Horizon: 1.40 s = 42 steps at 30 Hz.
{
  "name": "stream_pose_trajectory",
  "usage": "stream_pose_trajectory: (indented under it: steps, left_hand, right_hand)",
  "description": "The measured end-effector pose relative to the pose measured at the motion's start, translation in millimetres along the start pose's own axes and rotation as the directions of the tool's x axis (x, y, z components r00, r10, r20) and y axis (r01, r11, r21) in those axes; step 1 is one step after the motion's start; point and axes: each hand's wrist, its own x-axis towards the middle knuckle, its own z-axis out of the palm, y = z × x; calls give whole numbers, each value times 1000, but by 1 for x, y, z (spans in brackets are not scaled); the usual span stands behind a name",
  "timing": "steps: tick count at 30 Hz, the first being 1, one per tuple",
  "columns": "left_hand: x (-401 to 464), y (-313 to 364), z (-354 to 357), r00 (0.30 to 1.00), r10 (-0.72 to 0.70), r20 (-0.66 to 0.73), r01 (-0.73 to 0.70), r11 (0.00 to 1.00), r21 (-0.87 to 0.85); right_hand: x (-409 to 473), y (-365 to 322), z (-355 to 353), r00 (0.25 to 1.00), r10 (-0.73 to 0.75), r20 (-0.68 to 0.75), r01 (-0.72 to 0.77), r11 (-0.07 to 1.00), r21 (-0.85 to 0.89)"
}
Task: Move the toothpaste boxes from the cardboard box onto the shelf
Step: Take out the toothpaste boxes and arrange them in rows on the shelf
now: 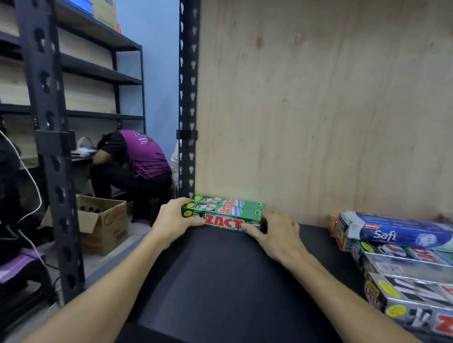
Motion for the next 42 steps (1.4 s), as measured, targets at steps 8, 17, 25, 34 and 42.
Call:
stream_pose_trajectory:
  steps: [8, 17, 25, 34, 42]
  left_hand:
    - [-39, 26, -6, 995, 93, 38, -89, 992, -90]
    - [-91, 52, 0, 944, 323, -62, -328, 940, -95]
    - [-161, 132, 43, 928, 362, -92, -373, 898, -234]
    - [-180, 257, 124, 893, 445, -64, -449, 876, -174]
    - [-173, 317, 213, 860, 498, 115, -507, 858, 76]
  right_hand:
    - [-39, -9, -38, 995, 42, -85, -42, 999, -7]
    - [-79, -21, -48, 968, -129, -214, 136, 991, 18]
    - [-133, -12, -131, 930, -23, -367, 64, 993, 100]
    - [-167, 83, -253, 884, 23, -467, -54, 997, -53]
    - [-169, 193, -305, 891, 121, -437, -259, 927, -271]
